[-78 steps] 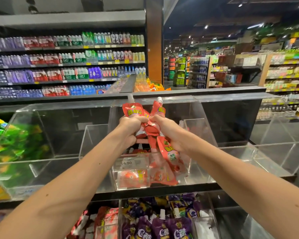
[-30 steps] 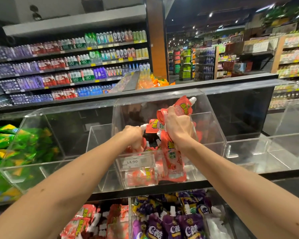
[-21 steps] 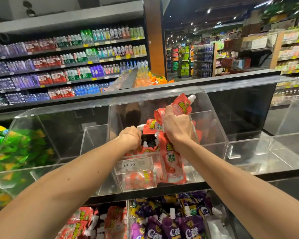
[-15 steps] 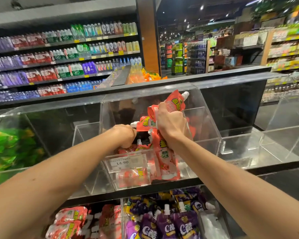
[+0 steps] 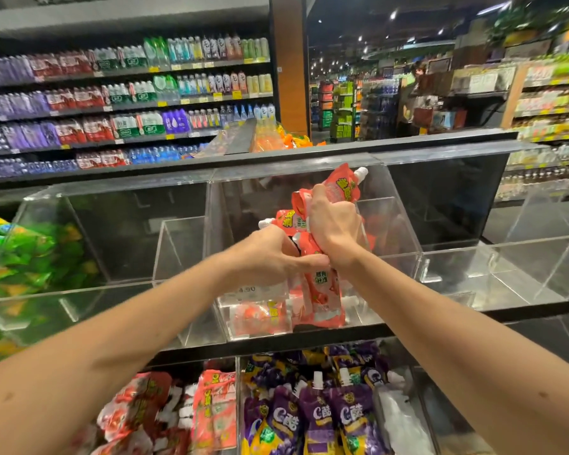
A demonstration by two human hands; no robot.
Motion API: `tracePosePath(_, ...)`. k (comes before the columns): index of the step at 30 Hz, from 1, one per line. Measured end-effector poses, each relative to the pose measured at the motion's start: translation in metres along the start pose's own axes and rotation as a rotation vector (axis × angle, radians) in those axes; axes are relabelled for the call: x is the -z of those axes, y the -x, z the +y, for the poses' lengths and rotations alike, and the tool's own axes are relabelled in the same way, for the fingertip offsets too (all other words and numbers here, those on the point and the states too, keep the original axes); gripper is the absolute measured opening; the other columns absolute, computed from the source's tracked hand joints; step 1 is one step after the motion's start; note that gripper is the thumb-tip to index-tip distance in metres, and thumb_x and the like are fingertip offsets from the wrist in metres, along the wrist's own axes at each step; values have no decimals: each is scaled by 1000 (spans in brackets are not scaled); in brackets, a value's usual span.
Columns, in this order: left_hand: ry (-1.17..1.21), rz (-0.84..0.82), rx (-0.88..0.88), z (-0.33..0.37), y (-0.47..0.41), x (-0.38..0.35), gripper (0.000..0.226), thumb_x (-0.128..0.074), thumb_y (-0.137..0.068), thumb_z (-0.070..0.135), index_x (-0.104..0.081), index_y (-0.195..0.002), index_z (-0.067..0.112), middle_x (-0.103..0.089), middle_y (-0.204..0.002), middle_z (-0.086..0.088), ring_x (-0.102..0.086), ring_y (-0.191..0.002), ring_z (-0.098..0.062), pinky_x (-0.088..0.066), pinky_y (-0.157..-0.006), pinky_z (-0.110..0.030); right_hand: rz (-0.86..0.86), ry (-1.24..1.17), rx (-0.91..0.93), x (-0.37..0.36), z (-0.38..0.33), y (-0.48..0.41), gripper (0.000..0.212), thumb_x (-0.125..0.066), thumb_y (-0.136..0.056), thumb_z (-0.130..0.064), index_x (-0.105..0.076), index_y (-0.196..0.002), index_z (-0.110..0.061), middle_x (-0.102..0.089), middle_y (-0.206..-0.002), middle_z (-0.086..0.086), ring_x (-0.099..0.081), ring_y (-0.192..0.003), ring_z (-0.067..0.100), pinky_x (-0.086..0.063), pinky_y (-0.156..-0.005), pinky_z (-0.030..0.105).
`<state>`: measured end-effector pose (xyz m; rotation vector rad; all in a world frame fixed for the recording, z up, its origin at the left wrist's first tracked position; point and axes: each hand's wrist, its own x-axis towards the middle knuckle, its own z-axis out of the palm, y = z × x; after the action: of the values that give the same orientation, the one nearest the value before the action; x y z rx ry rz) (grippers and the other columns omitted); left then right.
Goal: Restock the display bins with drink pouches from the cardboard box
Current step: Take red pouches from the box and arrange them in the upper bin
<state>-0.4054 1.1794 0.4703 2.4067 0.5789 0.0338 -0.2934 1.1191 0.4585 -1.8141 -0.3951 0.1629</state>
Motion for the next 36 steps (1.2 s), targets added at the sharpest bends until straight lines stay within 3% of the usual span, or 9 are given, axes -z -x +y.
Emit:
tracePosePath(6, 4, 221, -91, -6, 8, -16, 42, -64, -95, 41, -75, -73, 7, -57, -48, 16, -44, -43, 1, -33, -44, -11, 12, -73, -18, 1, -3, 4, 51, -41, -95, -55, -59, -69, -15, -59, -73, 2, -52, -65, 17, -31, -55, 31)
tracePosePath(11, 207, 203, -86, -15, 20, -1, 29, -62, -98, 28, -77, -80, 11, -77, -81, 1, -71, -77, -10, -58, -79, -31, 37, -159, -42, 4, -6, 3, 53, -39, -97, -55, -65, -98, -8, -59, -96, 10, -49, -81, 27, -33, -77, 32)
tracePosePath(16, 375, 380, -34, -28, 31, 43, 20, -56, -101, 22, -69, -87, 16, -74, -74, 3, -68, -64, -6, -56, -60, -22, 22, -207, -14, 5, -5, 1, 50, -37, -100, -52, -46, -64, -18, -47, -70, -1, -43, -63, 16, -29, -75, 31)
tracePosePath(19, 240, 460, 105, -49, 17, 63, 26, -57, -101, 31, -70, -90, 11, -75, -88, -9, -72, -79, -21, -60, -79, -41, 5, -277, -8, 3, -6, 1, 50, -39, -98, -53, -67, -78, -16, -56, -69, -1, -48, -64, 13, -35, -72, 34)
tracePosePath(21, -9, 461, 164, -54, 2, 65, 28, -62, -97, 37, -71, -91, 11, -74, -90, -10, -70, -84, -27, -57, -82, -46, 3, -284, -1, 1, -5, -3, 54, -40, -95, -56, -72, -81, -14, -65, -72, 1, -57, -71, 17, -42, -73, 35)
tracePosePath(25, -440, 371, 220, -39, -28, 48, 27, -68, -93, 34, -60, -94, 9, -65, -94, -8, -60, -87, -28, -43, -69, -33, -6, -270, 26, 2, -2, -8, 49, -40, -98, -52, -57, -67, -18, -55, -65, -2, -49, -62, 13, -36, -58, 29)
tracePosePath(32, -61, 194, 358, -61, -101, 17, 18, -56, -98, 5, -58, -114, -3, -55, -72, -10, -54, -50, -21, -53, -37, -29, -53, -277, 6, -2, 4, -18, 57, -39, -91, -62, -69, -83, -14, -67, -77, 2, -60, -75, 22, -47, -71, 34)
tracePosePath(34, -142, 173, 373, -65, -116, 8, 18, -54, -99, 7, -58, -113, -3, -57, -73, -12, -56, -46, -21, -51, -39, -29, -77, -295, -14, -4, 7, -22, 65, -36, -83, -67, -74, -89, -15, -73, -82, 4, -65, -79, 24, -54, -79, 38)
tracePosePath(36, -347, 103, 384, -67, -121, 0, 19, -57, -98, 13, -57, -112, 0, -64, -87, -16, -66, -65, -27, -55, -56, -35, -87, -258, 0, -5, 9, -25, 63, -33, -85, -65, -72, -86, -16, -71, -76, 1, -64, -75, 22, -54, -71, 30)
